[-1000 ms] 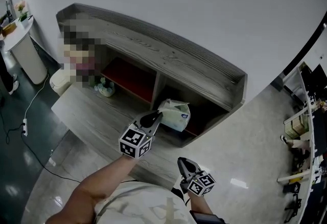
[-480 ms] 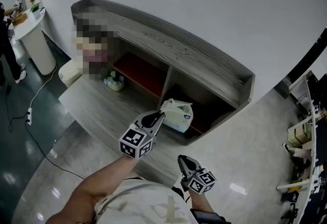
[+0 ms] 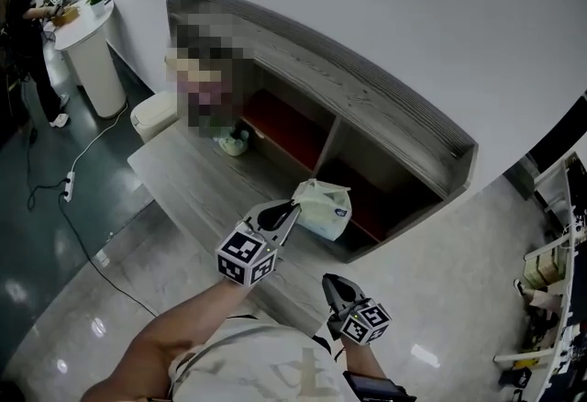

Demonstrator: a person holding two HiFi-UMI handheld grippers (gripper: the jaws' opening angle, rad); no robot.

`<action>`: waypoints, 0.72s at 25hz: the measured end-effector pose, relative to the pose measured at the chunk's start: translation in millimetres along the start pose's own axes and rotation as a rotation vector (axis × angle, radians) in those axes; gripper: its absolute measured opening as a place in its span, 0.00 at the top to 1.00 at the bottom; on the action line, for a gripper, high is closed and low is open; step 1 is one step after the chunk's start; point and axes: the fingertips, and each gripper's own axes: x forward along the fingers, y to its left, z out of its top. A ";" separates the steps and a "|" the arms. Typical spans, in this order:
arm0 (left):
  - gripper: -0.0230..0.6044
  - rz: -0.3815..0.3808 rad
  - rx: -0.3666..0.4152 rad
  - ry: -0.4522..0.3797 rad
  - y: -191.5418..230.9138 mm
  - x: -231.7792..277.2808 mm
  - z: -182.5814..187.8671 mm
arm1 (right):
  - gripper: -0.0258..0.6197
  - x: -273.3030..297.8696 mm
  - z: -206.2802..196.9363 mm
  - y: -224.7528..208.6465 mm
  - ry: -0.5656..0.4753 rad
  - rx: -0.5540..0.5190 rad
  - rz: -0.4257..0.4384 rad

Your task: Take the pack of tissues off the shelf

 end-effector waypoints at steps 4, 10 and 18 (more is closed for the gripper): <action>0.90 0.030 -0.004 0.001 6.5 -16.2 -1.2 | 0.95 7.5 -3.0 10.8 0.013 -0.006 0.042; 0.90 0.083 -0.017 0.009 19.8 -42.7 -9.6 | 0.95 20.5 -12.4 27.6 0.039 -0.008 0.104; 0.90 0.147 -0.028 0.029 34.7 -78.6 -30.3 | 0.95 29.5 -16.4 40.7 0.061 -0.021 0.151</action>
